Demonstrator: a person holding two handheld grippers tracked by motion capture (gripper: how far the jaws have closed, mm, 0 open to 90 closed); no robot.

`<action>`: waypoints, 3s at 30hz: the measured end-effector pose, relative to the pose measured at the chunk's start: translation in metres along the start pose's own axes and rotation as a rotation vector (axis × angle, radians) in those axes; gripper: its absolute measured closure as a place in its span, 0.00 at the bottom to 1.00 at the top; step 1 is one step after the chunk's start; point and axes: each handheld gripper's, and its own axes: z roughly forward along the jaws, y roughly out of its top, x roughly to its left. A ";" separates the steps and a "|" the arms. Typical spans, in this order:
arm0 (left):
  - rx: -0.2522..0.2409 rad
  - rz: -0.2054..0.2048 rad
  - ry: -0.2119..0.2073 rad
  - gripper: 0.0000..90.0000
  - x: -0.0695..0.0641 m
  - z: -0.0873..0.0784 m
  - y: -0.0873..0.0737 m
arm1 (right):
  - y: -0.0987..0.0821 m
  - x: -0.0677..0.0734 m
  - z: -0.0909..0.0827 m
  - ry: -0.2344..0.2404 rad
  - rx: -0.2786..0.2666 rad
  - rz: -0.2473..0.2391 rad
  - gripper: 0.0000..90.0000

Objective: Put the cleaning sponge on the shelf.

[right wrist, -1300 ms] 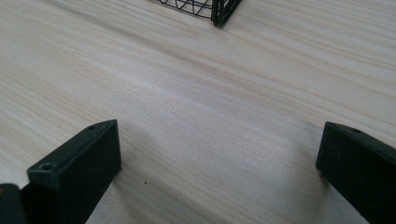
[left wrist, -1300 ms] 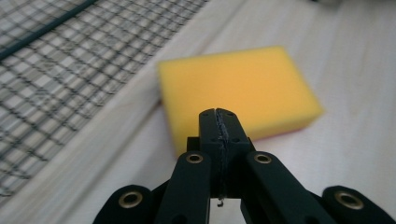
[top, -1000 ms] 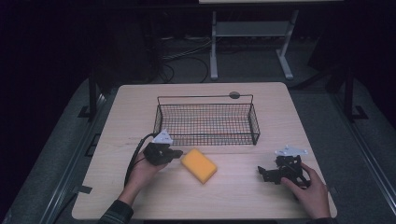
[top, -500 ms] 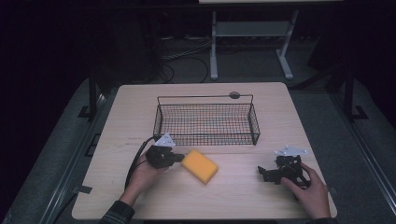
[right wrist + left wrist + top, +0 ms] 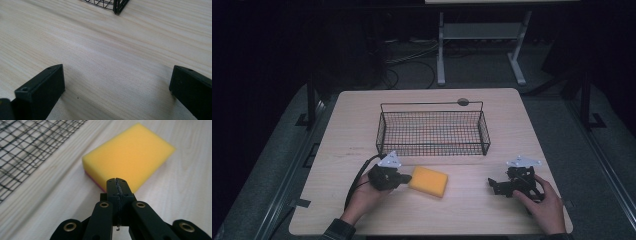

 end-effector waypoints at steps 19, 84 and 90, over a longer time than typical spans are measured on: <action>0.005 0.059 -0.091 1.00 -0.034 0.016 0.008 | 0.000 0.000 0.000 0.000 0.000 0.000 0.00; 0.243 0.107 -0.021 0.15 -0.030 0.048 0.078 | 0.000 0.000 0.000 0.000 0.000 -0.002 0.00; 0.269 0.126 -0.016 0.15 -0.036 0.060 0.081 | 0.000 0.000 0.000 0.000 0.000 -0.002 0.00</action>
